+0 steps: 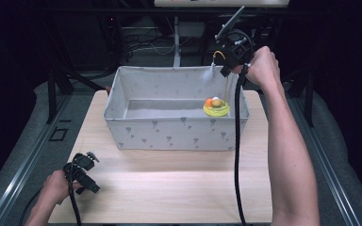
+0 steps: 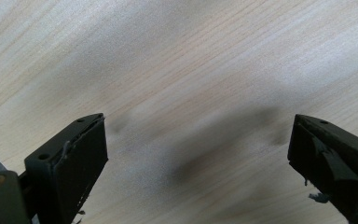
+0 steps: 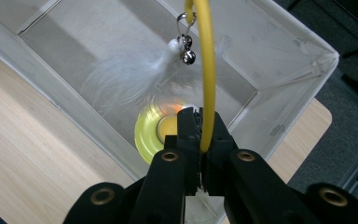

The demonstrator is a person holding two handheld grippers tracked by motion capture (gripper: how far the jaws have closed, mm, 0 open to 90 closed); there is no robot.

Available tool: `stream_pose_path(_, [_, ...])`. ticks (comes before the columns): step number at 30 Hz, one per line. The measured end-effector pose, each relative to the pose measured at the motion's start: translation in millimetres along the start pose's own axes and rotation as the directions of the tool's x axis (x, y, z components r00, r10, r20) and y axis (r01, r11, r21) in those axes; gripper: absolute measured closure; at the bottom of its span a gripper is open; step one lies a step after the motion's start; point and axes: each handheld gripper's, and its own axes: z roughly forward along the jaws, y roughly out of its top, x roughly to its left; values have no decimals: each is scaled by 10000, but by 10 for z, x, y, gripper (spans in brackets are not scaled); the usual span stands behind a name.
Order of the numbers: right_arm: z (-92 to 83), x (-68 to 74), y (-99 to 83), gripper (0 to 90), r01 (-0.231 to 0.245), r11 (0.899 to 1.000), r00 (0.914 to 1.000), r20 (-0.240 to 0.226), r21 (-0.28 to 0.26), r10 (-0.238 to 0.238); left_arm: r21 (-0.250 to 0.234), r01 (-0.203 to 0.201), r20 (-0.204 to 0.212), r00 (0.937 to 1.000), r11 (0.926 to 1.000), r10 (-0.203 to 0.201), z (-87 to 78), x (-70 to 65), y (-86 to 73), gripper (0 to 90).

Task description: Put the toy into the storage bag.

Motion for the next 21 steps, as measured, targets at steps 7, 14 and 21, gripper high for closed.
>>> stream_pose_path(7, [195,-28,-105,880,-78,9995,9997,-247,296,86,26,-20,5,10000,10000,20,1,-2,4,50])
stream_pose_path(14, [326,-21,-171,880,-15,9982,9997,-258,599,30,39,-37,12,10000,10000,37,1,-6,7,50])
stream_pose_path(21, [468,-51,-282,880,-111,9965,9993,-333,824,139,45,-40,6,10000,10000,40,0,-6,6,50])
